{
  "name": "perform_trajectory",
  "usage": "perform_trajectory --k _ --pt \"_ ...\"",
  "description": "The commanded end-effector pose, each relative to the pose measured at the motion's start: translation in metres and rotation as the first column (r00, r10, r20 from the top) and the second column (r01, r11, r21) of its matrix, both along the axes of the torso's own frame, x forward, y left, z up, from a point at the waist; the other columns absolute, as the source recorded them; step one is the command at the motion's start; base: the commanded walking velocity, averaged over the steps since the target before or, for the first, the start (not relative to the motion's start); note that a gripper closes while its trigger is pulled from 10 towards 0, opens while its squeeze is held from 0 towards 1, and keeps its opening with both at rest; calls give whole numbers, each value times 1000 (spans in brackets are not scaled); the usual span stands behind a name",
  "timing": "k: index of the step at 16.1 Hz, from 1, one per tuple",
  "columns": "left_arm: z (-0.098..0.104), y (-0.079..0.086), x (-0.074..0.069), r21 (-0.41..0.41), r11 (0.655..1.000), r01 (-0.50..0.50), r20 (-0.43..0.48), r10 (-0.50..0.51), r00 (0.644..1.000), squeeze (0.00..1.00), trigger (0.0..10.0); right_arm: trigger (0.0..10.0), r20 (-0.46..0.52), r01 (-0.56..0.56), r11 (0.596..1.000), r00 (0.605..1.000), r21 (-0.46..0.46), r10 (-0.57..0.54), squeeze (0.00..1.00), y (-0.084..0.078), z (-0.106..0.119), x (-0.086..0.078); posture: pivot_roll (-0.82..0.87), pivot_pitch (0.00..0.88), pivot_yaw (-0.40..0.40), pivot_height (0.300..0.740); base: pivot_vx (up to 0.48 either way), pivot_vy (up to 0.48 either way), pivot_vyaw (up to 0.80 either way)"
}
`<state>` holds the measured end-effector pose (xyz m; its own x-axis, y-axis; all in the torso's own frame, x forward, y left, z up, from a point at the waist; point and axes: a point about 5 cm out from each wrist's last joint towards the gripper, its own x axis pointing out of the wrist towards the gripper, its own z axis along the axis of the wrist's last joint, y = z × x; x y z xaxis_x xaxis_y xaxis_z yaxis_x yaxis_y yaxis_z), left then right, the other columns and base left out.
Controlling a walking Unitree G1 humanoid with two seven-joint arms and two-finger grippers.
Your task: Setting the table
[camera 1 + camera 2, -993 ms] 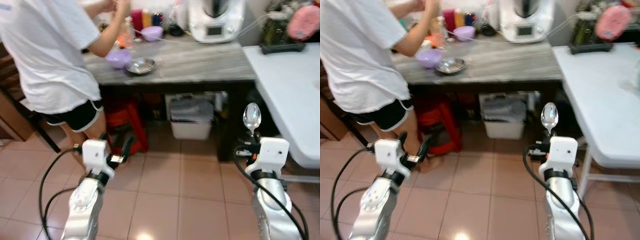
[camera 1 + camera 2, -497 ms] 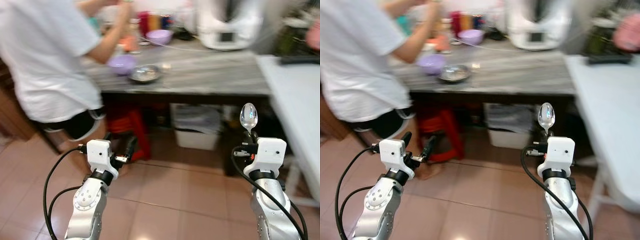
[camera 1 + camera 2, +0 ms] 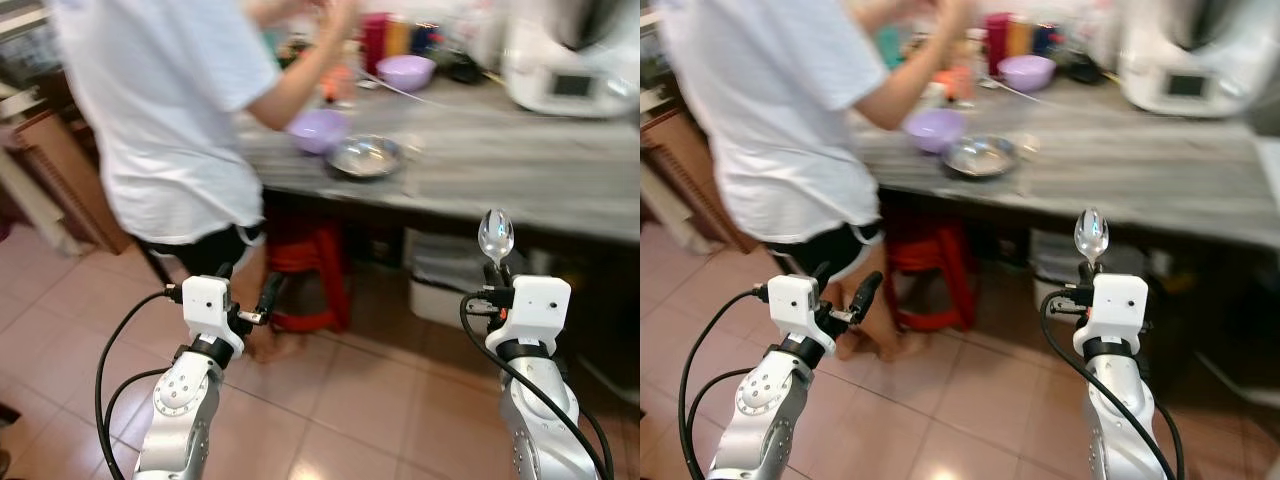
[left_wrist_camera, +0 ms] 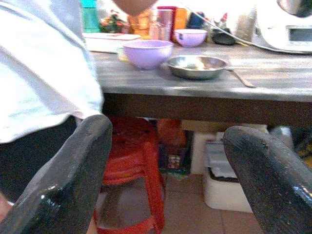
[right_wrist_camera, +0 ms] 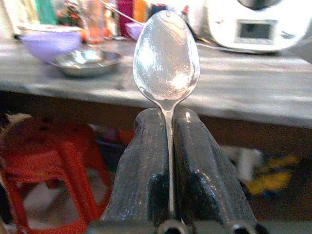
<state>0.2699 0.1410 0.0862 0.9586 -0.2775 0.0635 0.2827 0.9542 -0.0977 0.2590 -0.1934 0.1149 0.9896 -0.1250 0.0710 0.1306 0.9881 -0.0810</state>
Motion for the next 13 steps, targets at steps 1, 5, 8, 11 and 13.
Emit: perform_trajectory --k 1,5,8,11,13 --pt "0 10 -1 15 1000 -20 -8 20 1000 0 10000 10000 18 -27 999 999 19 27 0 9 3 1 -124 15 109 740 334 0 0" --pt "-3 5 -2 -3 1000 2 -23 -2 1000 0 10000 10000 11 -24 999 1000 39 24 0 9 2 2 -126 14 103 740 225 0 -238" --pt "-5 2 -3 -18 1000 21 -42 -22 999 0 10000 10000 11 -29 999 1000 41 29 0 10 2 3 -125 12 101 740 0 0 -800" --pt "-6 2 -5 -18 999 27 -48 -28 998 0 10000 10000 11 -33 998 999 44 33 0 11 2 3 -124 12 101 740 0 0 -723" --pt "-6 1 -6 -15 999 43 -43 -43 998 0 10000 10000 8 -37 998 999 46 37 0 12 2 4 -123 14 99 740 0 0 -416"
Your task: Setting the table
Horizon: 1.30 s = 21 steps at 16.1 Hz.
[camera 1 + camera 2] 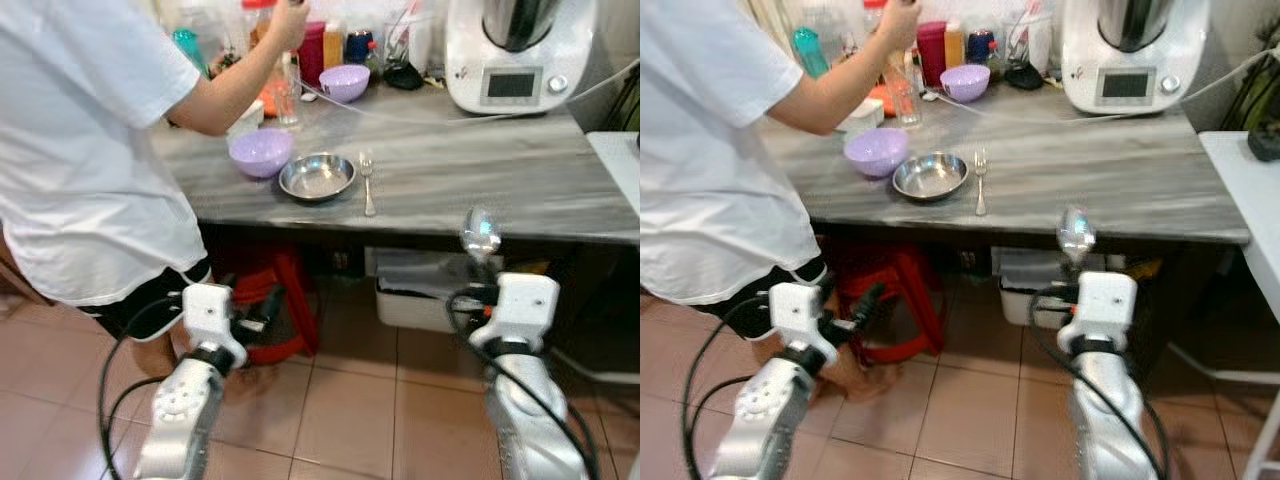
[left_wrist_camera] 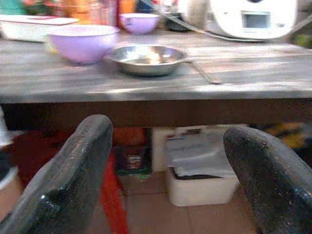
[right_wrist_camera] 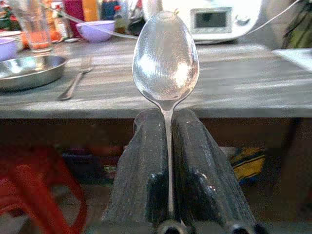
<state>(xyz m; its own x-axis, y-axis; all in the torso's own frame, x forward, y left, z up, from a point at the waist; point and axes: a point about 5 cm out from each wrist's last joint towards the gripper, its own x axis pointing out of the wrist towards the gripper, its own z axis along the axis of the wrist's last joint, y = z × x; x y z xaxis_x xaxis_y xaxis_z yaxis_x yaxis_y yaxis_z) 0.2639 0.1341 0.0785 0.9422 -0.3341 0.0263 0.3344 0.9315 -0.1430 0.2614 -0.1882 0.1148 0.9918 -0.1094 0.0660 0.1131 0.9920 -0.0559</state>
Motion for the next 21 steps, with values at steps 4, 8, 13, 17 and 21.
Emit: perform_trajectory --k 4,8,13,17,21 --pt "4 5 -1 -5 1000 21 16 -21 1000 0 10000 10000 8 -22 1000 1000 20 22 0 6 1 1 -124 12 97 740 0 0 -453" --pt "4 2 -1 -13 999 46 20 -46 999 0 10000 10000 11 -25 1000 1000 14 25 0 6 2 3 -124 9 96 740 333 0 0" --pt "5 2 -1 -15 998 56 19 -55 998 0 10000 10000 10 -27 1000 1000 13 26 0 7 2 3 -124 12 100 740 353 0 0" --pt "4 2 -2 -12 998 65 12 -65 998 0 10000 10000 8 -24 1000 1000 14 24 0 8 1 3 -122 16 103 740 347 0 0" --pt "3 0 -3 -11 997 79 6 -79 997 0 10000 10000 7 -24 1000 1000 14 24 0 9 1 4 -121 16 103 740 331 0 0"
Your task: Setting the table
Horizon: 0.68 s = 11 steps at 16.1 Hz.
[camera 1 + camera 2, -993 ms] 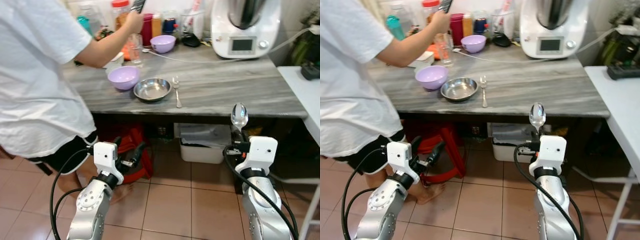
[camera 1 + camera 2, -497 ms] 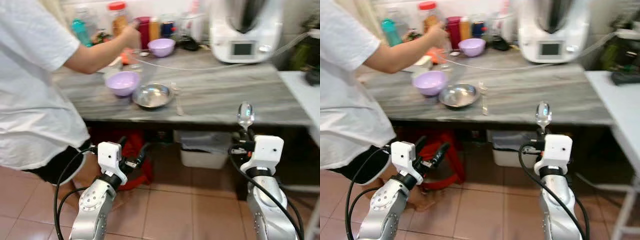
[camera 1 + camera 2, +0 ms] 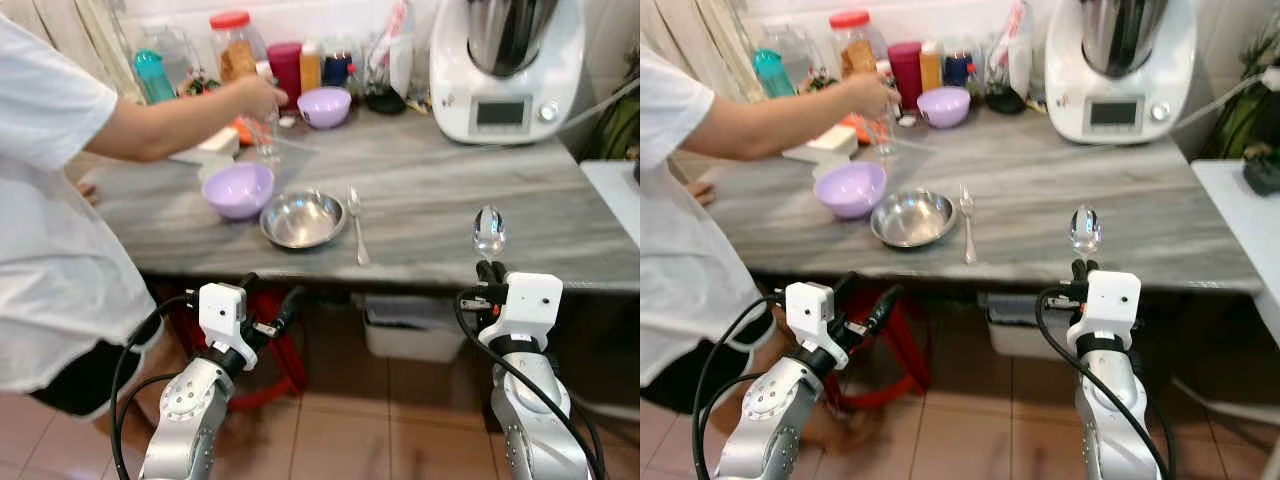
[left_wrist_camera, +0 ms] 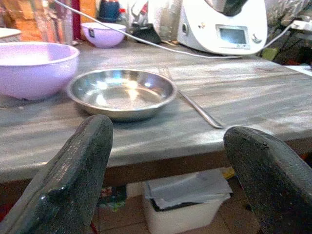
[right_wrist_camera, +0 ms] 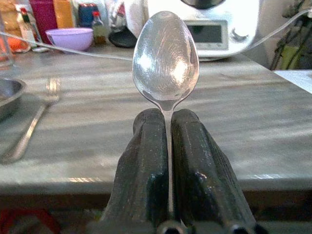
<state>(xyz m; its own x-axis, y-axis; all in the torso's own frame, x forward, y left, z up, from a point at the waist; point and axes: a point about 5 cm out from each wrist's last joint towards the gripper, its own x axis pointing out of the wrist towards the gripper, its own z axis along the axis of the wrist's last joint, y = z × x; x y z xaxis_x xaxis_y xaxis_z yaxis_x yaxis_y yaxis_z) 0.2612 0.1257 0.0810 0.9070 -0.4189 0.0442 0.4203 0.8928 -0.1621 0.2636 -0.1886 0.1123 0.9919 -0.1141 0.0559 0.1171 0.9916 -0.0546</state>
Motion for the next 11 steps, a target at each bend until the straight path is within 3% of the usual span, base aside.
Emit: perform_trajectory --k 1,9,11 --pt "0 9 0 14 1000 -11 -4 11 1000 0 10000 10000 17 -29 1000 999 11 29 0 9 3 1 -121 16 103 740 330 0 0" --pt "-1 9 0 20 1000 -1 -10 1 1000 0 10000 10000 16 -34 999 999 8 34 0 9 3 5 -121 16 99 740 309 0 0" --pt "1 10 -2 21 1000 -4 8 4 1000 0 10000 10000 10 -49 999 999 7 49 0 11 2 5 -121 16 99 740 0 0 0"
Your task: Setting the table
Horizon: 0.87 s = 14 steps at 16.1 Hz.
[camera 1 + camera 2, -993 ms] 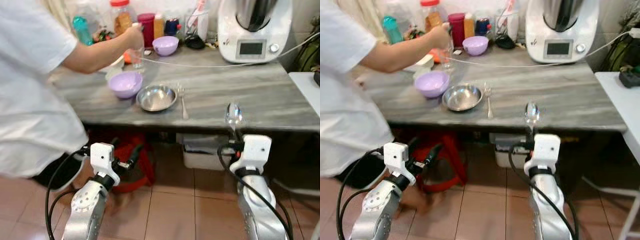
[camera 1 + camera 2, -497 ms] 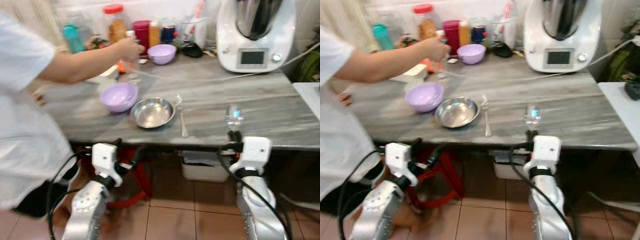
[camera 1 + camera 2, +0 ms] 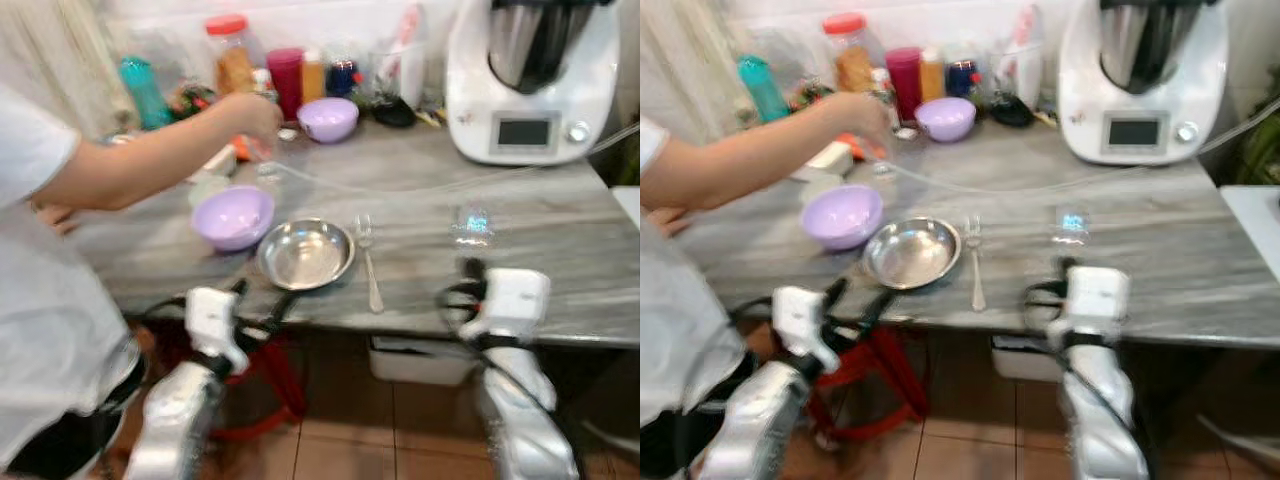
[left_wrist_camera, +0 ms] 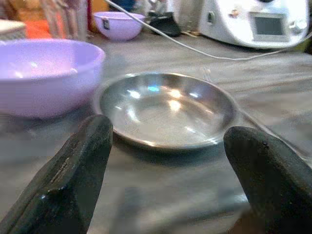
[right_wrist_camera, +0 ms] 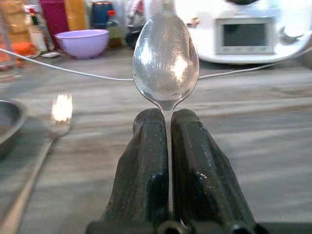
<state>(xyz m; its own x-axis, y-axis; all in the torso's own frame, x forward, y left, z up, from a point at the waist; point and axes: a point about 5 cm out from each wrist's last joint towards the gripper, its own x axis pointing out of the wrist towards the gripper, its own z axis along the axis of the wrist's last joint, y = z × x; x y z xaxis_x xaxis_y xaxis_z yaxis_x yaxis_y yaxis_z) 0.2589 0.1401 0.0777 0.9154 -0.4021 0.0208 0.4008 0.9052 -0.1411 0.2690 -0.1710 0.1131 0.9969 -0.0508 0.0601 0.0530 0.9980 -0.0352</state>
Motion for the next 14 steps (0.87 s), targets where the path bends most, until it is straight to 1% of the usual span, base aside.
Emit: perform_trajectory --k 1,3,5,6,8,10,12,14 --pt "4 -1 -3 12 1000 2 30 -3 1000 0 10000 10000 1 -5 1000 1000 -14 5 0 -4 0 1 -119 16 98 740 0 0 0" --pt "2 4 -8 23 1000 -2 30 2 1000 0 10000 10000 -7 -17 1000 1000 -9 17 0 -2 -1 1 -115 22 95 740 0 0 0" --pt "1 5 -15 35 999 36 26 -37 999 0 10000 10000 -14 -22 1000 1000 -3 22 0 0 -1 5 -110 28 92 740 0 0 0" --pt "1 5 -16 33 998 46 26 -47 999 0 10000 10000 -16 -23 1000 1000 -1 23 0 0 -1 6 -109 30 91 740 0 0 0" --pt "2 1 -18 18 995 98 27 -98 995 0 10000 10000 -23 -40 999 999 6 40 0 5 1 13 -107 38 90 740 0 0 0" --pt "4 -2 -22 18 990 136 27 -137 990 0 10000 10000 -50 -29 999 998 36 31 0 8 1 20 -103 50 90 740 0 0 0" --pt "5 -2 -24 16 989 148 28 -149 988 0 10000 10000 -67 -13 999 998 53 16 0 8 0 22 -100 57 90 740 0 0 0" --pt "8 -3 -28 17 983 182 28 -182 983 0 10000 10000 -95 7 996 995 93 2 0 10 -2 28 -95 74 91 740 0 0 0"
